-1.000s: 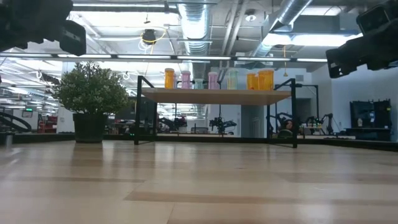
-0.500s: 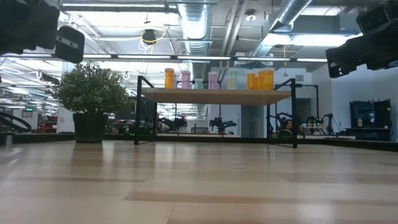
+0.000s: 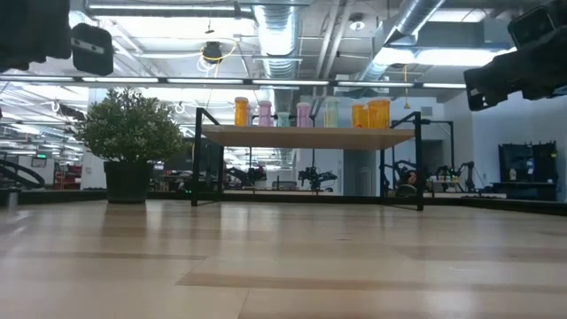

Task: Pick and place medicine bottles onto shelf by color
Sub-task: Return to Home Position

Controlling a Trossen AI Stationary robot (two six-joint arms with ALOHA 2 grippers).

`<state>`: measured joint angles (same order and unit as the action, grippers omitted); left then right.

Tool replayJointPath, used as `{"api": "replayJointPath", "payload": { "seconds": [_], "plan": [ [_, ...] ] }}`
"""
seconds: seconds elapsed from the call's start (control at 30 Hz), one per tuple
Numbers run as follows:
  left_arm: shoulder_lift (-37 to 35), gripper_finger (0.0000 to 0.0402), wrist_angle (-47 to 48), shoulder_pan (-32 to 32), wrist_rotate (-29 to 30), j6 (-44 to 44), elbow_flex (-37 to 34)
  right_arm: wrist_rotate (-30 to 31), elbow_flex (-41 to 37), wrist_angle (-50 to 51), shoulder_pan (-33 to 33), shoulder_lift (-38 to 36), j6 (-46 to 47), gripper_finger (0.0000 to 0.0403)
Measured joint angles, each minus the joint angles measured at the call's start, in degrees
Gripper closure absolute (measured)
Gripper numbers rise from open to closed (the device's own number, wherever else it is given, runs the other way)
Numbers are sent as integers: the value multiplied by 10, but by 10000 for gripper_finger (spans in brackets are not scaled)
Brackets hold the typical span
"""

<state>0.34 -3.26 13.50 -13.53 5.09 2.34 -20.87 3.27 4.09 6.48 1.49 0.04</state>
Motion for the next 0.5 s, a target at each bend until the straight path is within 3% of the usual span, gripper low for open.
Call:
{"api": "replayJointPath", "payload": {
  "seconds": [0.27, 0.5],
  "plan": [
    [-1, 401, -31, 0, -8, -8, -17, 70, 0, 2, 0, 0, -1, 205],
    [-1, 401, -44, 0, -12, -14, -18, 74, 0, 0, 0, 0, -1, 208]
  ]
}}
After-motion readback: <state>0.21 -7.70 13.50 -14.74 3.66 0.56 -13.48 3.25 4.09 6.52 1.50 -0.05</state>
